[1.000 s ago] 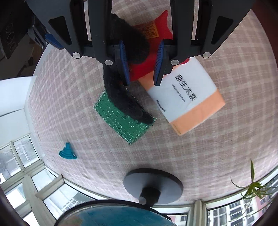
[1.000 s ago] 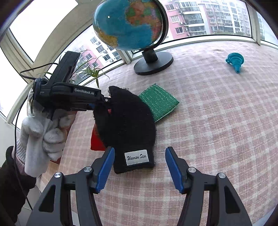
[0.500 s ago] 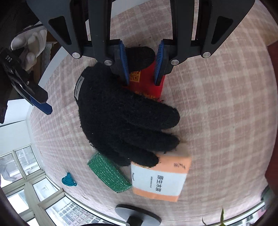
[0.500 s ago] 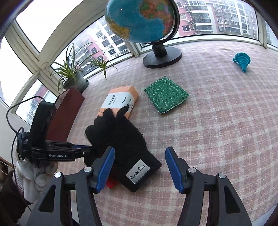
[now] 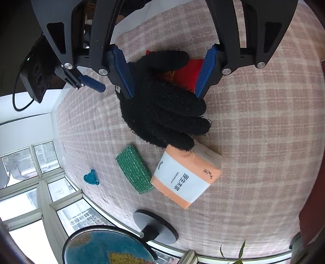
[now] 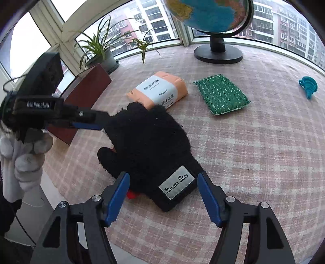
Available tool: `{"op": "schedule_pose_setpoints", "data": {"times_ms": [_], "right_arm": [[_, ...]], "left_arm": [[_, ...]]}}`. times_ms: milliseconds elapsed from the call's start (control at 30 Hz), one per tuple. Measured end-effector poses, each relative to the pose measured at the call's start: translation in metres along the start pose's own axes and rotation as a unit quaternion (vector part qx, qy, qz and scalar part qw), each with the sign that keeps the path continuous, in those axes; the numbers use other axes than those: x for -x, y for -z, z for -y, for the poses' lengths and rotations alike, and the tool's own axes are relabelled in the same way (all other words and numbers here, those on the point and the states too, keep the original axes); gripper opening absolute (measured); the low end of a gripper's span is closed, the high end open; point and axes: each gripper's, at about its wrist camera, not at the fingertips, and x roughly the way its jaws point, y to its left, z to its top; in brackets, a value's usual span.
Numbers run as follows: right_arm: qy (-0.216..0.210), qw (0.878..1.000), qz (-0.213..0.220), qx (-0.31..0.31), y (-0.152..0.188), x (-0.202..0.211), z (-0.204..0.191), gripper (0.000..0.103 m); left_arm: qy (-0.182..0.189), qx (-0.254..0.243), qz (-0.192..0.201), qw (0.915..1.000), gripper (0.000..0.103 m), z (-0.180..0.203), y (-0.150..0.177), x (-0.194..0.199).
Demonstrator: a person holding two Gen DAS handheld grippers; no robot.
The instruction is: Organize soft objects
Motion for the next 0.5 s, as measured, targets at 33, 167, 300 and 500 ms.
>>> {"op": "schedule_pose_setpoints", "data": {"times_ms": [33, 167, 300, 500], "right_arm": [[0.006, 1.000, -0.004, 0.012, 0.000, -0.003, -0.004, 0.065], [0.012, 1.000, -0.009, 0.028, 0.002, -0.009, -0.009, 0.065], [0.013, 1.000, -0.009, 0.025, 0.003, -0.008, -0.003, 0.065], [0.015, 1.000, -0.014, 0.022, 0.005, -0.007, 0.006, 0.066]], "left_arm": [[-0.001, 0.002, 0.001, 1.0000, 0.062, 0.001, -0.003, -0.002], [-0.009, -0.009, 0.005, 0.9999, 0.061, 0.017, -0.012, -0.010], [-0.012, -0.028, 0.006, 0.9995, 0.061, 0.033, -0.019, -0.018], [-0.030, -0.051, -0.005, 0.9982, 0.054, 0.054, -0.027, -0.036]]}}
